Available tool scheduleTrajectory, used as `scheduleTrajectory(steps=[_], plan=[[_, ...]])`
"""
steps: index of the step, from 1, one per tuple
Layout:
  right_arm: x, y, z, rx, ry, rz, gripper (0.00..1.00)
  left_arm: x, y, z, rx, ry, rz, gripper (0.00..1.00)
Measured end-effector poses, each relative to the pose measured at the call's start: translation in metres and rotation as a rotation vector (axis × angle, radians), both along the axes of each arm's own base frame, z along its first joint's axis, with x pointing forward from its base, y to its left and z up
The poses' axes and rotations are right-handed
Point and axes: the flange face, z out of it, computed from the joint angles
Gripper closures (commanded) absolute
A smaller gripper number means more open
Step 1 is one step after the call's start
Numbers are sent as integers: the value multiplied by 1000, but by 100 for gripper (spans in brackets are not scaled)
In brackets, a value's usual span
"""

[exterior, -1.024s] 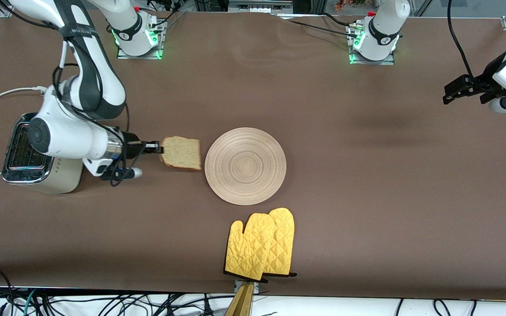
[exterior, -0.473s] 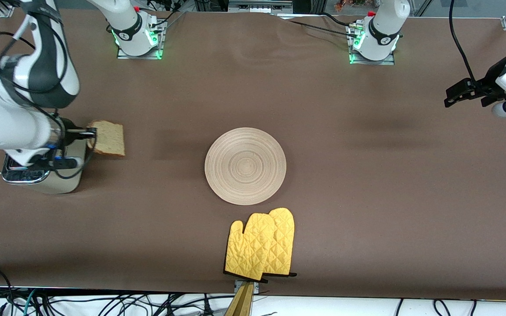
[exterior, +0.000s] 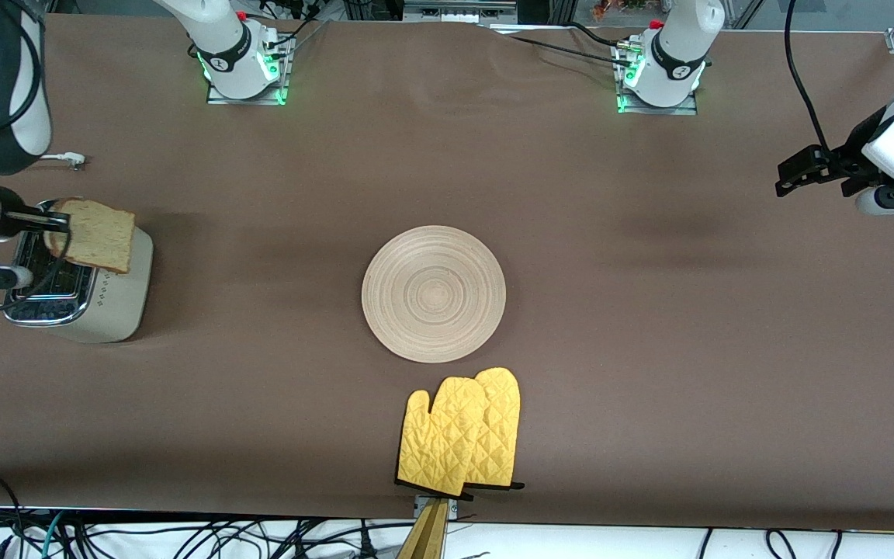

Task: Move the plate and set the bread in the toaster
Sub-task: 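Carry the bread over the toaster and lower it into a slot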

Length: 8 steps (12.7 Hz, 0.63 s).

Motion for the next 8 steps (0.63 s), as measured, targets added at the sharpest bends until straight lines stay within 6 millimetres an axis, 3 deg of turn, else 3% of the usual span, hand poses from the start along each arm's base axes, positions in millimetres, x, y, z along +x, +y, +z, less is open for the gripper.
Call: scheduleTrajectory(steps=[6,8], plan=[[1,-42,0,-109,13,4,100,0,-8,2,0,-5,-14,0],[6,-57,-9,-116,7,14,100,0,-10,2,1,-4,-17,0]])
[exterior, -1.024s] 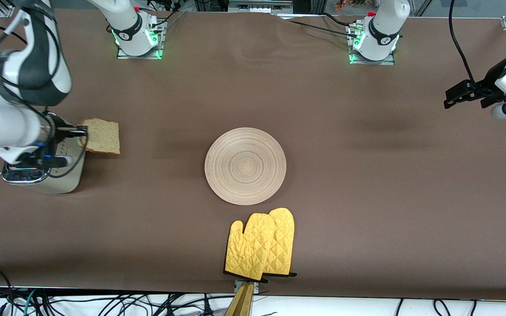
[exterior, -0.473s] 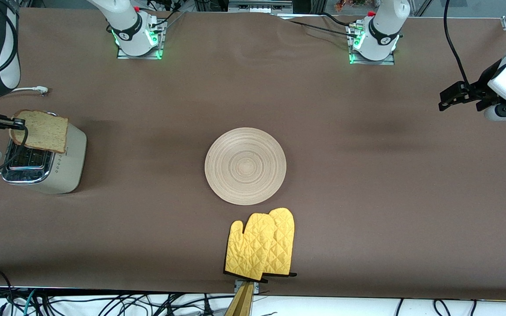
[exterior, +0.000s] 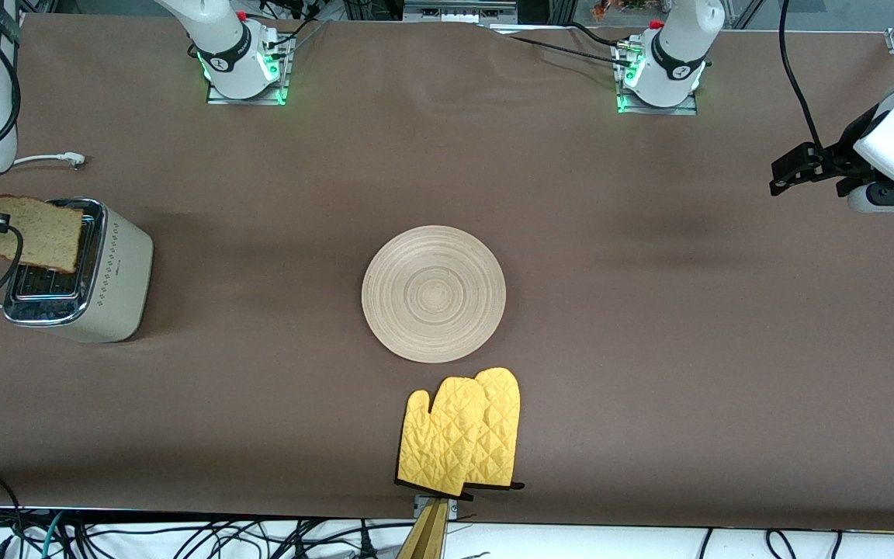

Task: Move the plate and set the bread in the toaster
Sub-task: 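Carry the bread over the toaster and lower it into a slot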

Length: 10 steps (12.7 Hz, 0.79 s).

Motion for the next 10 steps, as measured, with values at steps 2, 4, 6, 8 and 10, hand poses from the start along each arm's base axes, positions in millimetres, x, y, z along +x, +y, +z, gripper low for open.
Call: scheduleTrajectory(steps=[2,4,6,8,10], plan=[[4,-13,-11,0,7,9,100,0,2,0,0,1,4,0],[7,-17,-20,-2,12,10,100,0,5,0,0,1,10,0],[10,-17,-24,-5,8,15,100,0,6,0,0,1,11,0],[12,-16,-27,-6,11,17,100,0,4,0,0,1,9,0],[17,-16,-35,-10,5,27,100,0,4,0,0,1,8,0]])
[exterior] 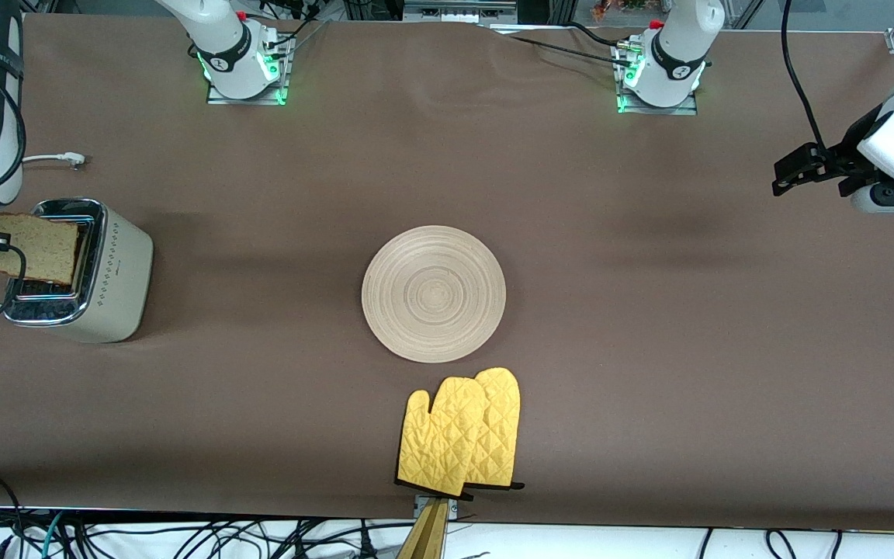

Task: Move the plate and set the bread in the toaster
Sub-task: 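Carry the bread over the toaster and lower it into a slot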

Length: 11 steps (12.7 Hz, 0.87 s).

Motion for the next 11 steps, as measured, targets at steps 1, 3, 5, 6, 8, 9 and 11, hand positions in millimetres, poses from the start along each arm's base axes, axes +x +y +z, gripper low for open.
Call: scheduleTrajectory(steps=[1,3,5,6,8,9,11], plan=[[4,0,-7,-3,-1,7,96,0,0,0,0,0,0,0],[8,1,-22,-7,14,12,0,0,-1,0,0,0,-1,0],[10,2,-28,-10,20,12,0,0,-2,0,0,-1,-4,0],[10,3,-27,-10,18,13,0,0,-3,0,0,-1,-5,0],[12,13,-18,-3,9,20,0,0,-3,0,0,-1,-6,0],[12,23,-11,21,3,21,0,0,-4,0,0,-1,-7,0],[8,44,3,117,-19,5,0,0,-7,0,0,-1,-13,0]])
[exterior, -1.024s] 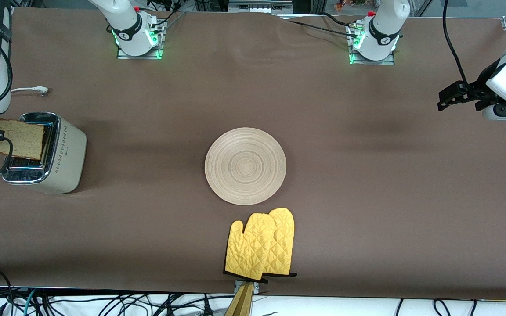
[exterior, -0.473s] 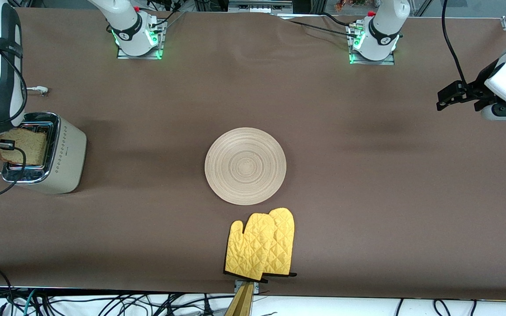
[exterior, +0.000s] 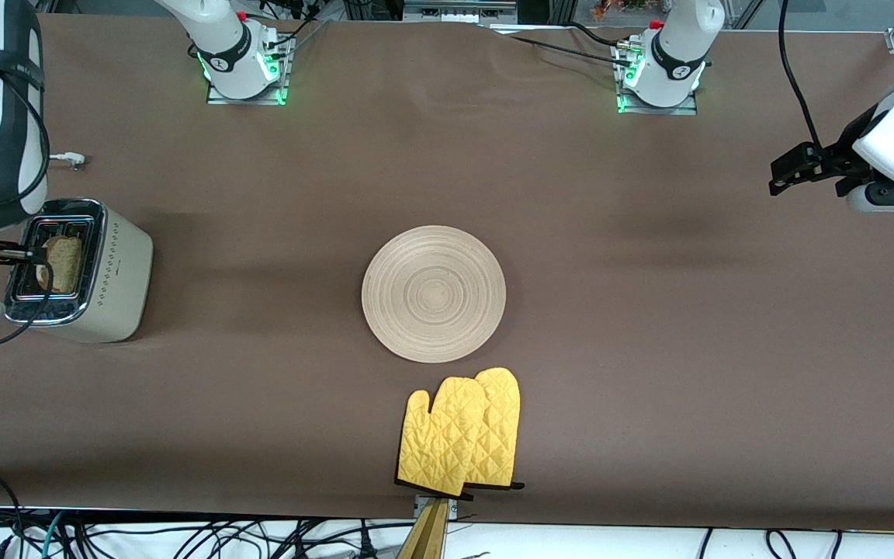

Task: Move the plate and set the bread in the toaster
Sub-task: 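Carry the bread over the toaster and lower it into a slot, then open the right gripper and raise it away from the toaster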

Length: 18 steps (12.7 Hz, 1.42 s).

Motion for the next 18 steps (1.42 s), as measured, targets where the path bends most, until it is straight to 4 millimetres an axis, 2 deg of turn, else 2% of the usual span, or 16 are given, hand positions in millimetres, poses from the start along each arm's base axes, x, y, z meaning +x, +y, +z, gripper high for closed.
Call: scheduleTrajectory(steps=[2,4,6,10,12,15,18], plan=[[-6,8,25,147,-60,-40,0,-1,-7,0,0,1,-13,0],[-19,6,55,252,-99,-44,0,-1,-20,0,1,1,-37,0],[-31,7,80,307,-108,22,0,-3,-34,1,2,2,-60,0],[-57,24,135,353,-164,121,0,-3,-36,2,2,1,-64,0],[-73,35,139,343,-157,116,0,-3,-36,2,3,2,-63,0],[-90,53,120,302,-179,-9,0,-3,-31,3,2,1,-55,0],[-94,68,116,275,-192,-26,0,-3,-32,3,2,0,-56,0]])
